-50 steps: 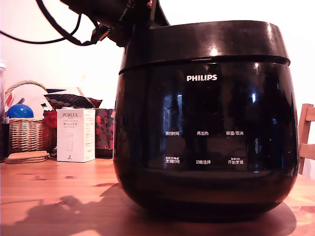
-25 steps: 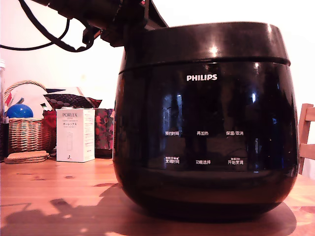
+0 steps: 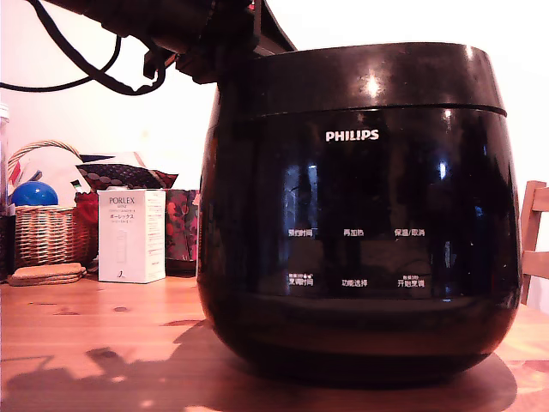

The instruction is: Close the rice cooker by pressing the lid down with medium force

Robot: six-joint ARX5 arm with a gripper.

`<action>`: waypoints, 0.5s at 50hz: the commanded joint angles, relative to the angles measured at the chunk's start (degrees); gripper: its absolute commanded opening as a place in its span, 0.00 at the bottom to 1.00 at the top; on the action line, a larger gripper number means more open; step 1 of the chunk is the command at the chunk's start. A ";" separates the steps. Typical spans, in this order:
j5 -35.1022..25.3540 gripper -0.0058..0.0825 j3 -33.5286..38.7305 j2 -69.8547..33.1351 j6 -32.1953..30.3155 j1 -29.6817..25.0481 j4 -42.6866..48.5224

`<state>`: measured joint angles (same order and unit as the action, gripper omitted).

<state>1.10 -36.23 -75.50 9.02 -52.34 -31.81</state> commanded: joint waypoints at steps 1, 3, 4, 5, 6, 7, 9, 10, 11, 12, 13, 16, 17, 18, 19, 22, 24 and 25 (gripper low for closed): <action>-2.03 0.04 3.93 -5.09 1.07 -1.03 4.04; -2.62 0.04 3.30 -5.03 1.07 -1.05 4.33; -2.86 0.04 2.86 -4.92 1.07 -1.05 4.57; -3.06 0.04 2.45 -4.79 1.07 -1.05 4.87; -3.10 0.04 2.05 -4.63 1.07 -1.03 5.16; -3.13 0.04 1.57 -4.57 1.05 -1.03 5.35; -3.19 0.04 0.70 -4.28 1.03 -1.03 5.70; -3.19 0.04 0.17 -4.15 1.01 -1.03 5.86; -3.19 0.04 -0.33 -4.00 1.01 -1.03 5.95; -3.19 0.04 -0.76 -3.87 0.63 -1.03 6.10; -3.19 0.04 -1.33 -3.76 0.22 -1.03 6.21; -2.99 0.04 -2.93 -3.21 -1.27 -1.03 6.88; -2.93 0.04 -3.43 -3.19 -1.27 -1.03 6.99; -2.89 0.04 -3.91 -3.13 -1.27 -1.03 7.10; -2.73 0.04 -4.46 -3.04 -2.73 -1.03 7.21; -1.99 0.04 -5.92 -2.78 -2.73 -1.01 7.89; -1.44 0.04 -6.86 -2.58 -4.79 -0.81 8.31; -1.22 0.04 -7.30 -2.36 -4.79 -0.63 8.55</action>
<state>-0.67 -42.59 -76.88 6.83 -53.21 -23.75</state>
